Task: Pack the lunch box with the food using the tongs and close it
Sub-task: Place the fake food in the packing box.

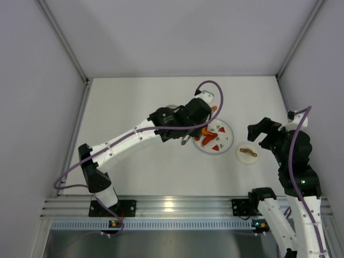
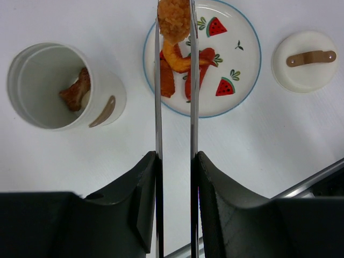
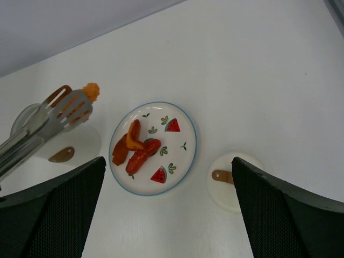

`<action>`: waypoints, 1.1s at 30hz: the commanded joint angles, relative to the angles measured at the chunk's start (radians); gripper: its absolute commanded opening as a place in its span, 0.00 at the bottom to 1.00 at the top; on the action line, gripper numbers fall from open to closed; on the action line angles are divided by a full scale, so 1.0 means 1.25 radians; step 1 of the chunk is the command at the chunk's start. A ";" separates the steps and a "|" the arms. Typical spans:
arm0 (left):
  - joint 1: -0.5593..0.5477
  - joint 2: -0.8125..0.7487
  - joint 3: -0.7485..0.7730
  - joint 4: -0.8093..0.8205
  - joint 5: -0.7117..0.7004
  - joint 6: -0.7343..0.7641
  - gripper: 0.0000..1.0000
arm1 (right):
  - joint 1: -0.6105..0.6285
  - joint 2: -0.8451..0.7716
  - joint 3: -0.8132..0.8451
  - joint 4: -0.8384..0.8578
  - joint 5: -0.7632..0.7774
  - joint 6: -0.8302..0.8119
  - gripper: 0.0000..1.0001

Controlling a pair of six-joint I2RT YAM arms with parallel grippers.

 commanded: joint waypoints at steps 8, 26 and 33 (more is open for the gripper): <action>0.022 -0.237 -0.178 -0.032 -0.124 -0.063 0.31 | -0.011 0.021 0.021 0.001 -0.021 0.001 0.99; 0.134 -0.303 -0.293 -0.002 -0.088 -0.054 0.46 | -0.011 0.032 0.024 0.006 -0.028 -0.002 0.99; 0.134 -0.305 -0.289 0.006 -0.085 -0.048 0.55 | -0.011 0.028 0.021 0.005 -0.030 -0.002 0.99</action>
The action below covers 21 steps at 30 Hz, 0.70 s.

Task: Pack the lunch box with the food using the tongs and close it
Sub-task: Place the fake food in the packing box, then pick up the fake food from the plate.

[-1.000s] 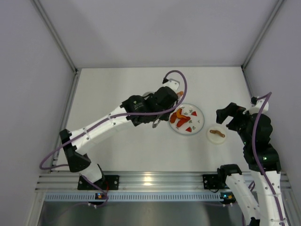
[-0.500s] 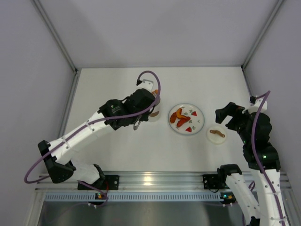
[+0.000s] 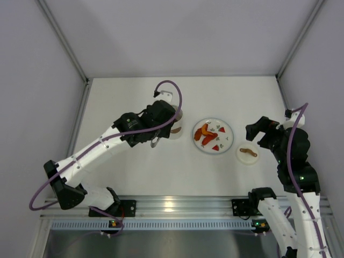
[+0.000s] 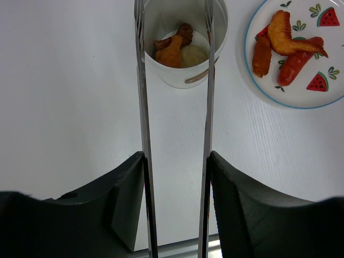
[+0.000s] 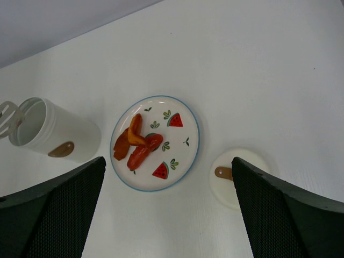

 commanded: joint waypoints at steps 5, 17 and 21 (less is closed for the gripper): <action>0.002 -0.015 0.026 0.045 0.027 0.020 0.53 | -0.011 0.002 0.018 0.005 -0.006 -0.002 0.99; -0.142 0.118 0.168 0.051 0.049 0.047 0.52 | -0.012 0.002 0.018 0.003 -0.002 0.001 1.00; -0.183 0.161 0.156 0.072 0.052 0.034 0.52 | -0.012 -0.003 0.017 0.000 0.002 -0.001 1.00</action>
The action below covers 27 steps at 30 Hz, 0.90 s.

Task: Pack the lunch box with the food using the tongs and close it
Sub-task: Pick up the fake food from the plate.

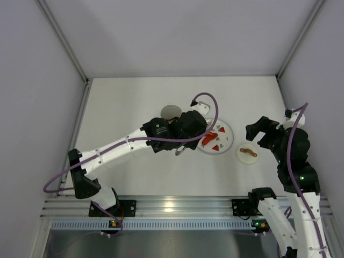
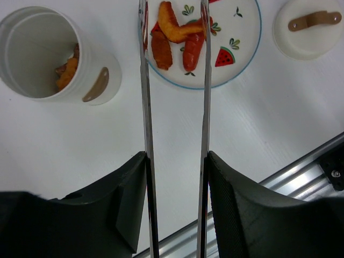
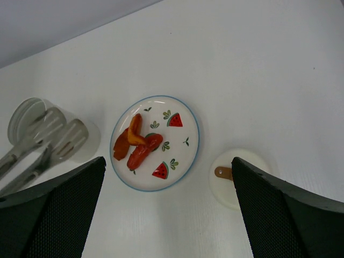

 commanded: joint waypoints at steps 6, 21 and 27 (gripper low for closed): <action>-0.033 0.050 -0.049 0.077 0.015 -0.023 0.52 | -0.011 -0.007 0.014 -0.004 0.006 -0.006 1.00; -0.033 0.121 -0.132 0.143 0.081 -0.010 0.53 | -0.011 -0.009 0.001 0.003 0.006 -0.004 0.99; -0.032 0.161 -0.113 0.140 0.055 -0.009 0.54 | -0.011 -0.013 -0.001 -0.002 0.007 -0.006 0.99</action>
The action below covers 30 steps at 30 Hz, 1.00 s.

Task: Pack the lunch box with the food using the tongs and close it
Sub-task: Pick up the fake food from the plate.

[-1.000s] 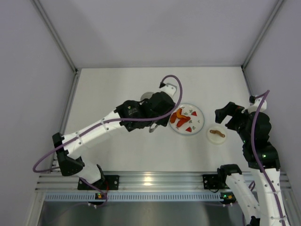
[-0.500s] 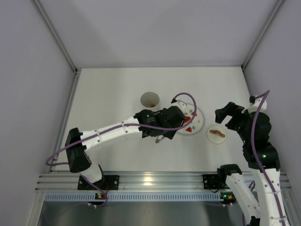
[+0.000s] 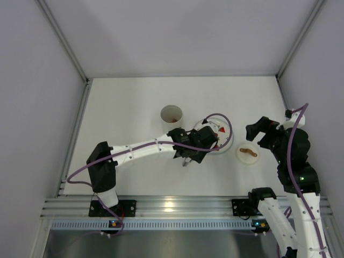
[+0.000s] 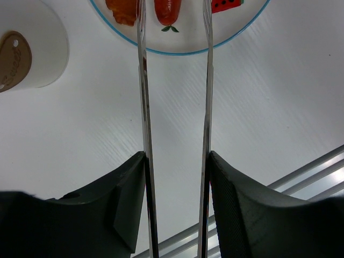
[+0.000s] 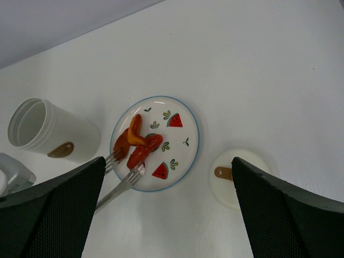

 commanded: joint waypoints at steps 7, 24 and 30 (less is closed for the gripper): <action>0.017 0.038 0.033 0.044 -0.017 0.017 0.54 | -0.011 -0.010 -0.001 0.000 0.006 -0.006 1.00; 0.028 0.076 0.060 0.047 0.075 0.049 0.42 | -0.011 -0.008 0.010 -0.006 0.009 -0.011 0.99; 0.028 0.056 0.074 0.030 0.090 0.055 0.29 | -0.012 -0.005 0.020 -0.009 0.011 -0.013 1.00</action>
